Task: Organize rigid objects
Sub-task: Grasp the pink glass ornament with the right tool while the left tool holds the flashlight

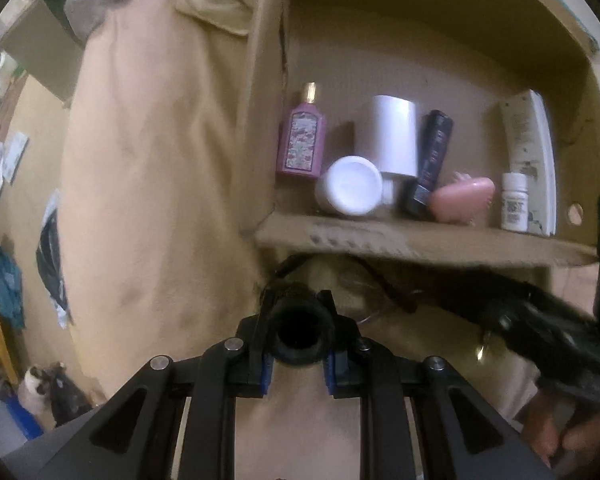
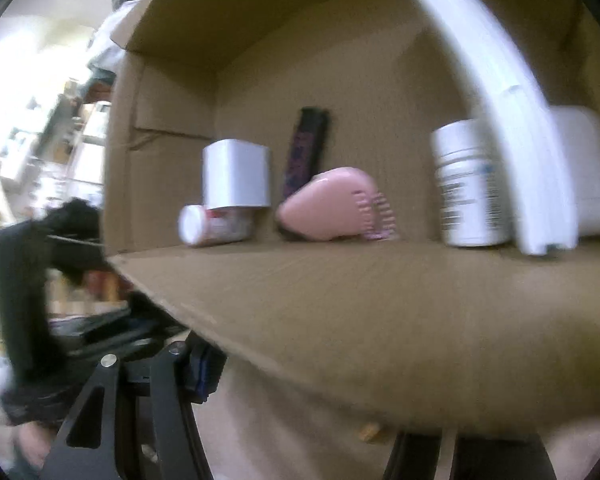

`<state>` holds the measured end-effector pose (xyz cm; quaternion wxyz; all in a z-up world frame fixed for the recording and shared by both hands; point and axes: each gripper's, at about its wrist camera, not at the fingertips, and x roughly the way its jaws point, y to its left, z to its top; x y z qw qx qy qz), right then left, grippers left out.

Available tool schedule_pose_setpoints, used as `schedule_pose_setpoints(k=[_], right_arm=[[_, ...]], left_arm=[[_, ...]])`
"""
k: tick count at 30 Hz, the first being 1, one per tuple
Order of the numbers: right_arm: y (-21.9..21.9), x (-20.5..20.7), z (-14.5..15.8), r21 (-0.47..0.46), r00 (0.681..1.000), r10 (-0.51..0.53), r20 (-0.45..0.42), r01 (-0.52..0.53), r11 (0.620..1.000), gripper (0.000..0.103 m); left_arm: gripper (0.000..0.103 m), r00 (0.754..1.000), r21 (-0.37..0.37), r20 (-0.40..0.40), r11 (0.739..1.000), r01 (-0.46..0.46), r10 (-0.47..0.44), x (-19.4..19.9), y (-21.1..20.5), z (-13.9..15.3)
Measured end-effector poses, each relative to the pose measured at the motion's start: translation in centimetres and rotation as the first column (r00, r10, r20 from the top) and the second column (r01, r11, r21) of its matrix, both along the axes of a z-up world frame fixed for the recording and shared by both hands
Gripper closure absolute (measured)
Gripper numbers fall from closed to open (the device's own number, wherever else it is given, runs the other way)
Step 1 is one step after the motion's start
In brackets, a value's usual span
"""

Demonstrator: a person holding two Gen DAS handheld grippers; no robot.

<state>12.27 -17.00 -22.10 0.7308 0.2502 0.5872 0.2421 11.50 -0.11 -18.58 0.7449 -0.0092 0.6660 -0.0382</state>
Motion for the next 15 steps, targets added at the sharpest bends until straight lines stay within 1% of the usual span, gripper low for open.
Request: schedule_pose_setpoints(k=[2,4,5,6,8,9,10,11,12,13,15], right_arm=[[0.7,-0.1,0.3,0.096,0.999,0.044,0.005,-0.044,0.994,0.045],[1.3,0.0,0.6,0.144,0.997,0.075,0.021,-0.077,0.987,0.045],[1.8,0.1,0.5,0.148,0.996,0.082,0.026,-0.085,0.985,0.045],[2.2,0.3,0.3,0.138,0.997,0.078,0.02,-0.08,0.987,0.046],[3.0,0.5,0.2,0.083,0.996,0.082,0.041,-0.085,0.993,0.053],[3.8,0.8,0.2,0.075,0.995,0.087,0.045,-0.09,0.993,0.053],[4.2,0.7,0.7,0.073,0.995,0.084,0.049,-0.088,0.993,0.059],[4.4,0.8,0.7,0.057,0.995,0.085,0.055,-0.088,0.995,0.079],[4.3,0.8,0.7,0.035,0.995,0.088,0.056,-0.091,0.995,0.079],[2.9,1.2,0.4,0.032,0.994,0.089,0.058,-0.091,0.995,0.08],[3.1,0.6,1.5,0.015,0.991,0.097,0.097,-0.099,0.995,0.082]], left_arm=[[0.086,0.999,-0.043,-0.028,0.998,-0.047,0.046,0.5,1.0,-0.6],[0.086,0.995,-0.08,-0.052,0.993,-0.091,0.087,0.7,2.0,-1.1],[0.086,0.995,-0.086,-0.053,0.992,-0.093,0.089,0.9,2.2,-1.1],[0.086,0.995,-0.086,-0.053,0.992,-0.091,0.087,0.9,2.3,-1.0],[0.086,0.995,-0.083,-0.054,0.993,-0.088,0.084,0.9,2.3,-1.2],[0.086,0.995,-0.083,-0.054,0.993,-0.089,0.085,0.9,2.3,-1.3],[0.086,0.995,-0.085,-0.055,0.992,-0.092,0.088,0.8,2.4,-1.2],[0.086,0.994,-0.085,-0.056,0.992,-0.095,0.09,0.7,2.5,-1.2],[0.086,0.994,-0.088,-0.057,0.991,-0.098,0.093,0.7,2.6,-1.3],[0.086,0.994,-0.089,-0.055,0.991,-0.099,0.094,0.8,2.6,-1.4],[0.086,0.995,-0.085,-0.049,0.992,-0.095,0.091,0.9,2.7,-1.2]])
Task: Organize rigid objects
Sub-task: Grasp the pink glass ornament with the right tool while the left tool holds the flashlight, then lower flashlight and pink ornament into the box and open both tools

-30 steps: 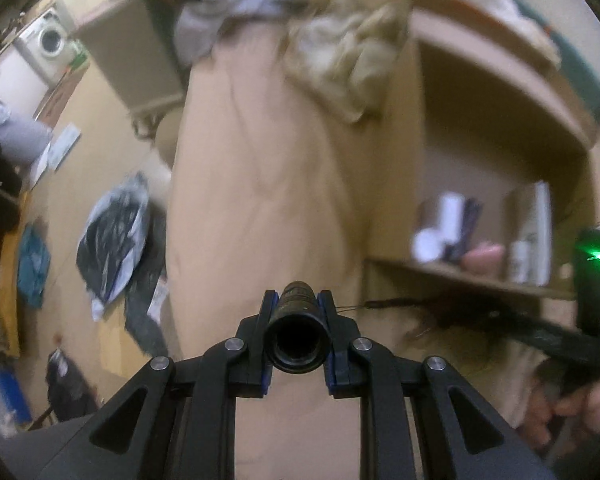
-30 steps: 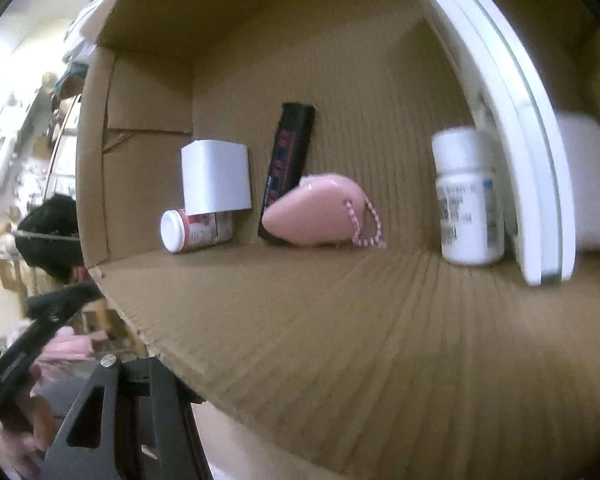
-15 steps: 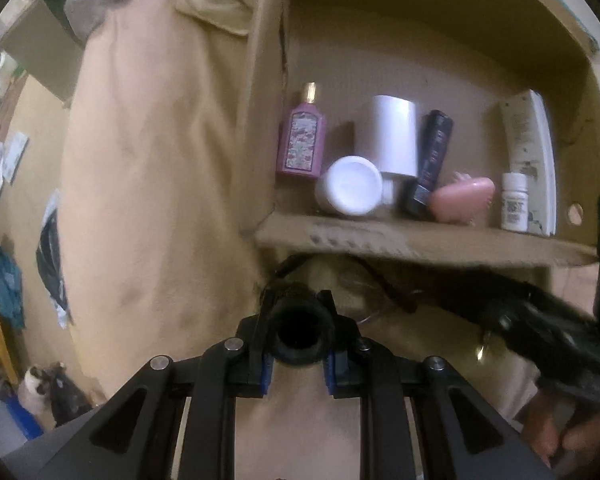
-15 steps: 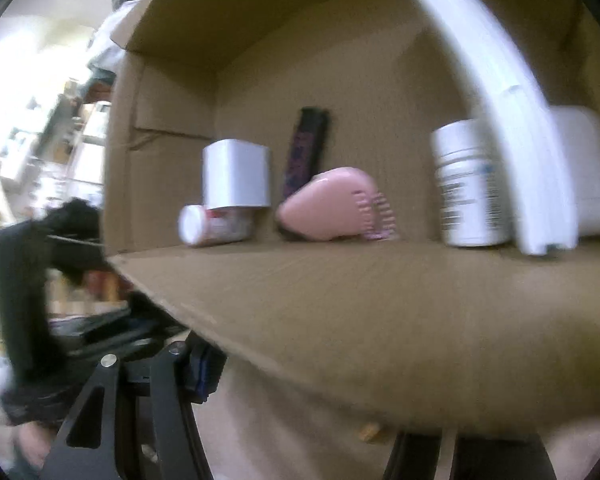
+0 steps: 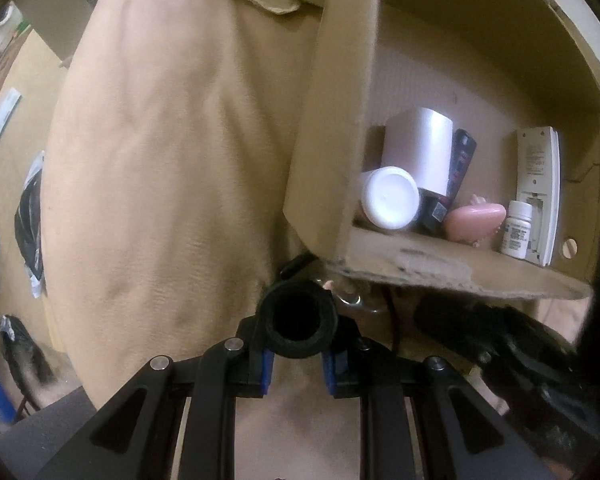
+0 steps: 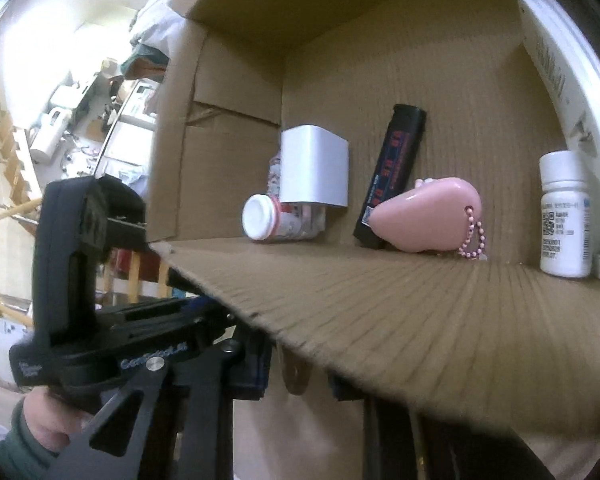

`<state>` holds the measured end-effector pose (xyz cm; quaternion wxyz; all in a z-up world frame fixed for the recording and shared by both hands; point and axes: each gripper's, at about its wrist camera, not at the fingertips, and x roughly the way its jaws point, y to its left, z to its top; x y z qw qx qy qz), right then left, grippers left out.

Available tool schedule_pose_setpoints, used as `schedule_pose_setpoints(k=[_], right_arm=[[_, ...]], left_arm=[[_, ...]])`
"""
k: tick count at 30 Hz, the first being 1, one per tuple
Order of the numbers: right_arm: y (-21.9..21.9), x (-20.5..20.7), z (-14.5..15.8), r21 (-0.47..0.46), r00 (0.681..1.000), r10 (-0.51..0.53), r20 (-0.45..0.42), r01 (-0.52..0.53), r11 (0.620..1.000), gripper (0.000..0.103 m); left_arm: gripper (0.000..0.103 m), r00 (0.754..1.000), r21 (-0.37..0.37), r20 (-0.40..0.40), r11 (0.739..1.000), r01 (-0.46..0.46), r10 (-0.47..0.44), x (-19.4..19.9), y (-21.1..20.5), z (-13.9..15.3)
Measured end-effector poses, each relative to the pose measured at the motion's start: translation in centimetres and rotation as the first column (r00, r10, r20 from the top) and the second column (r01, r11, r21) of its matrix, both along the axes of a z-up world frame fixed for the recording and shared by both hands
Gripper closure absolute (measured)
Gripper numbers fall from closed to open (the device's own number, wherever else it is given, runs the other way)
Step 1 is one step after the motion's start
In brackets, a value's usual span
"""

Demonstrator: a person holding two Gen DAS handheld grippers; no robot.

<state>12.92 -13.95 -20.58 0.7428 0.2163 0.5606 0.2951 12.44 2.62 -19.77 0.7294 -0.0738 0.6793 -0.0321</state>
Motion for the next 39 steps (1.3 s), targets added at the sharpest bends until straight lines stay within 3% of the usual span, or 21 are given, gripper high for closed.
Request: schedule_pose_setpoints(k=[9,15,18,25,28,34,36,39], right_arm=[[-2.6,-2.8,7.2,-0.077,0.994,-0.032,0.1,0.04,0.996,0.084],[-6.6,-6.0,12.6,-0.059,0.975,-0.063,0.211,0.077,0.995,0.084],[-8.9,-6.8,15.1,-0.005,0.96,-0.13,0.247,0.135,0.991,0.084],[-10.8,-5.4,20.8,0.056,0.911,-0.208,0.357,0.201,0.978,0.084],[-11.5,-4.2,21.8,0.089,0.897,-0.239,0.373,0.221,0.971,0.084],[-12.0,-0.9,20.1,0.065,0.902,-0.24,0.36,0.233,0.97,0.084],[-11.9,0.2,18.3,0.042,0.911,-0.238,0.336,0.238,0.97,0.084],[-11.5,1.8,15.5,0.012,0.93,-0.234,0.285,0.24,0.971,0.084]], left_arm=[[0.086,0.996,0.082,0.092,0.997,-0.013,0.006,-1.6,0.6,3.4],[0.086,0.971,0.074,0.236,0.997,0.018,-0.035,-3.8,-0.2,9.2],[0.086,0.944,0.056,0.327,0.998,0.033,-0.05,-4.8,-0.7,13.2],[0.086,0.839,0.007,0.542,0.999,0.046,-0.043,-4.5,-2.0,23.0],[0.086,0.811,0.011,0.582,0.998,0.065,-0.059,-2.7,-3.3,25.2],[0.086,0.801,0.039,0.594,0.998,0.054,-0.067,1.4,-4.5,23.8],[0.086,0.812,0.048,0.579,0.997,0.052,-0.07,2.2,-4.8,21.8],[0.086,0.848,0.051,0.522,0.996,0.075,-0.09,3.5,-5.4,18.5]])
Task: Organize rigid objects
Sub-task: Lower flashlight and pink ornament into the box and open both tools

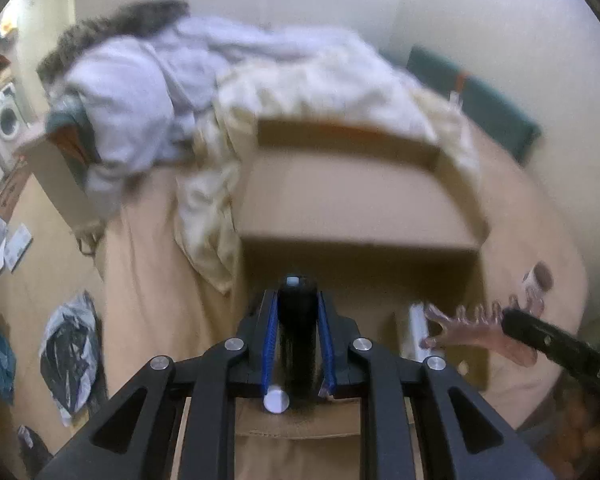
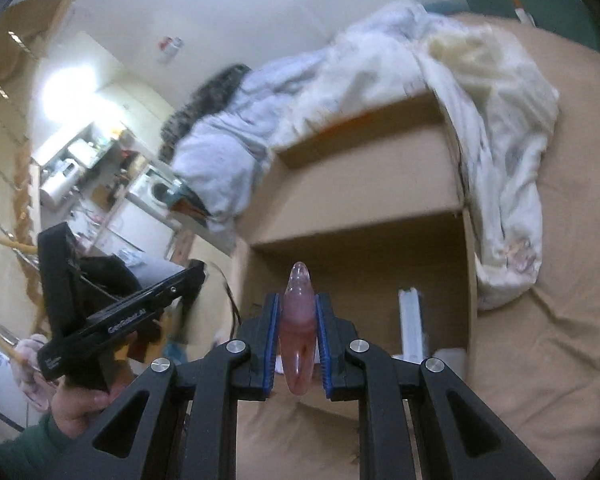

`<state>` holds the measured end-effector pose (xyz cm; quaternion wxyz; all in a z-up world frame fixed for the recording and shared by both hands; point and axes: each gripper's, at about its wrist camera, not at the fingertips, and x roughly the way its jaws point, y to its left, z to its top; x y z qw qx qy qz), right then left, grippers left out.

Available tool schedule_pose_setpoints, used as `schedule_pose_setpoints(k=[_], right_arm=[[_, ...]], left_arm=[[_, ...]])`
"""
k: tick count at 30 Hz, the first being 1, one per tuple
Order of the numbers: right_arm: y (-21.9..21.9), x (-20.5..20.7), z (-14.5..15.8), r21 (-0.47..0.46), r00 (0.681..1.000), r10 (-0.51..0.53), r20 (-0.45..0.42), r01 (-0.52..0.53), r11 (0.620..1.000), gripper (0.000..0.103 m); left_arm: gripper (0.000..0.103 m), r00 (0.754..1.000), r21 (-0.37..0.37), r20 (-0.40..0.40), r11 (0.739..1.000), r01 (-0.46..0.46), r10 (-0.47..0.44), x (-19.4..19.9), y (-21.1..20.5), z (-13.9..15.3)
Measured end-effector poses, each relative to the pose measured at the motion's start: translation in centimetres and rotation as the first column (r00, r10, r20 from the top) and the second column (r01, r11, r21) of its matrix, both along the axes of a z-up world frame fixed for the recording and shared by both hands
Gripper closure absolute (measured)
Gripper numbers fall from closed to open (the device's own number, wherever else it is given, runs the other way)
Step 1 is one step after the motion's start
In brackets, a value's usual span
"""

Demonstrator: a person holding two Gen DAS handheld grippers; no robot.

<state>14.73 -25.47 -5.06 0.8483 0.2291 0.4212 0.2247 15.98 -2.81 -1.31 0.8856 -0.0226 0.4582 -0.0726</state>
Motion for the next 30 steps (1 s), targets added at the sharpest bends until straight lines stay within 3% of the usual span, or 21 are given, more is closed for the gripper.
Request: schedule_pose_setpoints(k=[6,8,13,21,22,24,25,26,29,30], right_arm=[[0.6,2.2,-4.8,-0.014,0.992,-0.011,-0.124,0.009,1.0,0.084],[1.1,2.5,-5.9,-0.03,0.989,-0.001,-0.15,-0.003,1.0,0.084],[1.9,2.8,-7.7,-0.057,0.978,0.02,-0.206,-0.032,0.998,0.084],[2.1,2.9,-8.6,-0.09,0.97,0.021,-0.244,-0.044,0.995,0.084],[2.1,2.9,-8.6,-0.09,0.97,0.021,-0.242,-0.044,0.995,0.084],[2.2,3.0,-8.4,-0.1,0.972,0.017,-0.234,-0.041,0.994,0.084],[2.2,2.9,-8.4,-0.107,0.972,0.014,-0.233,-0.04,0.993,0.084],[2.2,2.9,-8.4,-0.111,0.972,0.012,-0.233,-0.039,0.993,0.084],[2.2,3.0,-7.5,-0.151,0.977,-0.006,-0.213,-0.027,0.988,0.081],[2.0,3.0,-6.9,-0.164,0.982,-0.015,-0.19,-0.016,0.986,0.075]], left_arm=[[0.086,0.995,0.04,-0.094,0.999,0.02,-0.016,1.0,-0.5,-6.0],[0.09,0.992,0.045,-0.125,0.998,0.032,-0.027,1.3,-0.8,-7.4],[0.09,0.985,0.1,-0.164,0.993,0.061,-0.044,1.5,-2.1,-9.4],[0.09,0.981,0.109,-0.186,0.991,0.073,-0.052,1.3,-2.8,-10.1],[0.086,0.98,0.112,-0.19,0.991,0.078,-0.056,1.3,-2.9,-10.2],[0.066,0.979,0.12,-0.196,0.989,0.088,-0.064,1.1,-3.2,-10.4],[0.041,0.979,0.123,-0.193,0.988,0.09,-0.065,1.0,-3.3,-10.4],[0.026,0.98,0.121,-0.188,0.988,0.094,-0.07,0.9,-3.4,-10.2],[0.014,0.98,0.061,-0.174,0.992,0.112,-0.1,0.7,-3.3,-9.1],[0.009,0.98,0.042,-0.168,0.992,0.115,-0.107,0.7,-3.2,-8.6]])
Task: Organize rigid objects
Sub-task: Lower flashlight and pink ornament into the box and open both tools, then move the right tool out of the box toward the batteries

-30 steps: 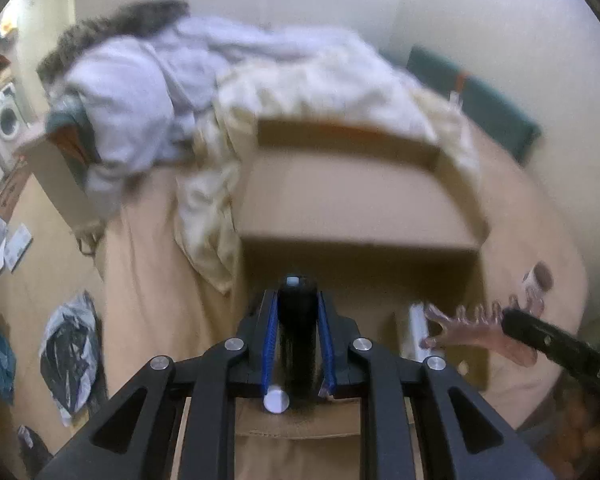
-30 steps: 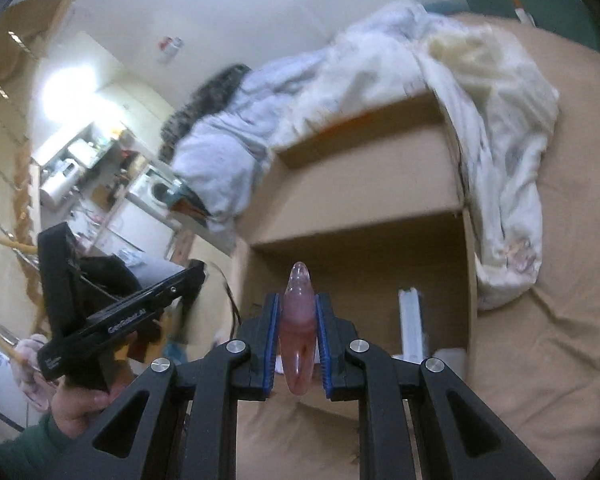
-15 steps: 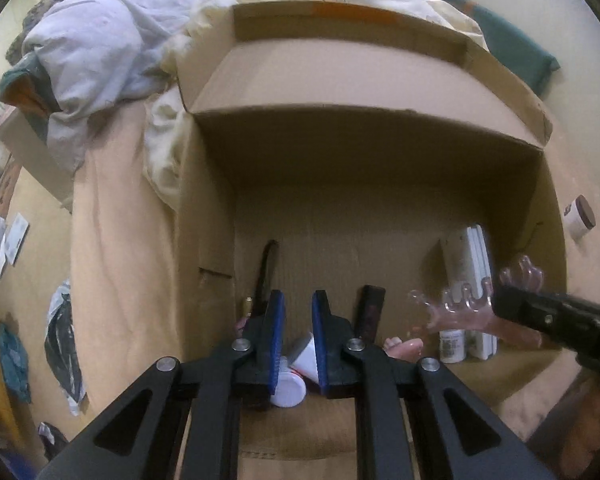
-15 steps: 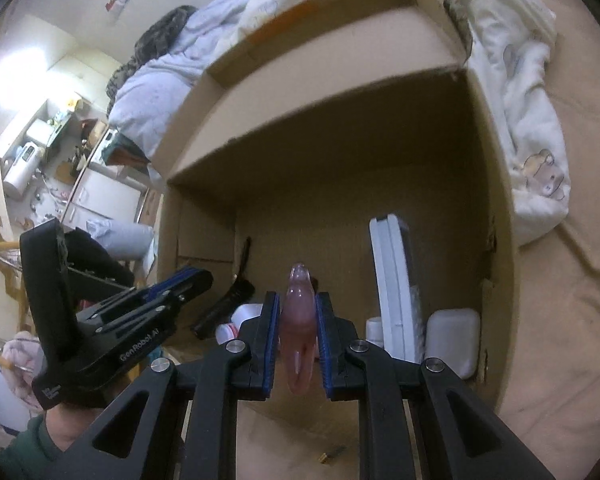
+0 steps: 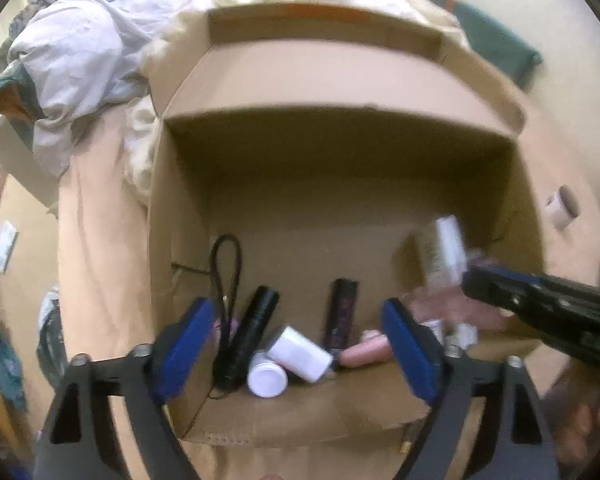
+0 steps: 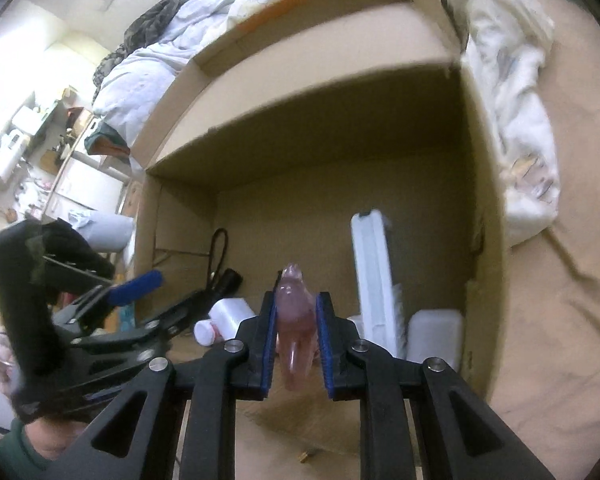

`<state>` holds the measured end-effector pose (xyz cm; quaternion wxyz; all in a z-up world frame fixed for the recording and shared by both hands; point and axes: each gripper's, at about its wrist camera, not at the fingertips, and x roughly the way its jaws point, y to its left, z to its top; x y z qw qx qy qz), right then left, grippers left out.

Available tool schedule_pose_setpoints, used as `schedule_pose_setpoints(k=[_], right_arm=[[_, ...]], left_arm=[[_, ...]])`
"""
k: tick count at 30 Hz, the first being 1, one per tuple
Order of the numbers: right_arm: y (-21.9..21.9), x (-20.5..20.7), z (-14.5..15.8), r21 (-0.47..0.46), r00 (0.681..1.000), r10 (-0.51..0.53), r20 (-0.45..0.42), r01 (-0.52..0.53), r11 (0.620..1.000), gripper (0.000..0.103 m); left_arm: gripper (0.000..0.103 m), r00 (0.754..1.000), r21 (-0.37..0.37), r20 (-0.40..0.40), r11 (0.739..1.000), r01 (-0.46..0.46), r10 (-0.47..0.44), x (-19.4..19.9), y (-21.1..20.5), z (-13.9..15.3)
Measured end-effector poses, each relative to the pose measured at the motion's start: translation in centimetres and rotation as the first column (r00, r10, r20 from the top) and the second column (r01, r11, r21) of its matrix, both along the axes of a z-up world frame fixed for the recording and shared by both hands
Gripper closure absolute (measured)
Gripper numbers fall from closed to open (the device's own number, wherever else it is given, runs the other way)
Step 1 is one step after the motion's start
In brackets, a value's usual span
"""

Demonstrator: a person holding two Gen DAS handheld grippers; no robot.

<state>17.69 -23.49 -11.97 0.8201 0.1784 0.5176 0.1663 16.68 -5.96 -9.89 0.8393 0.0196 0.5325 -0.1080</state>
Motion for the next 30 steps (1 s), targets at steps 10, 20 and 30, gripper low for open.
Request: schedule_pose_setpoints(k=[10,20,30], right_arm=[[-1.2,-1.7,4.5,-0.039,0.966,-0.101,0.24,0.113,0.993,0.0],[-0.8,-2.1,5.0,-0.122,0.952,-0.096,0.291,0.136,0.983,0.0],[-1.6,-3.9,5.3,-0.098,0.966,-0.103,0.237,0.13,0.987,0.0]], left_arm=[[0.0,0.998,-0.019,0.052,0.999,-0.039,0.04,-0.5,1.0,2.0],[0.0,0.998,-0.064,0.029,0.997,-0.053,0.055,-0.6,1.8,2.1],[0.0,0.999,-0.003,0.03,1.0,-0.024,0.024,-2.1,2.3,3.3]])
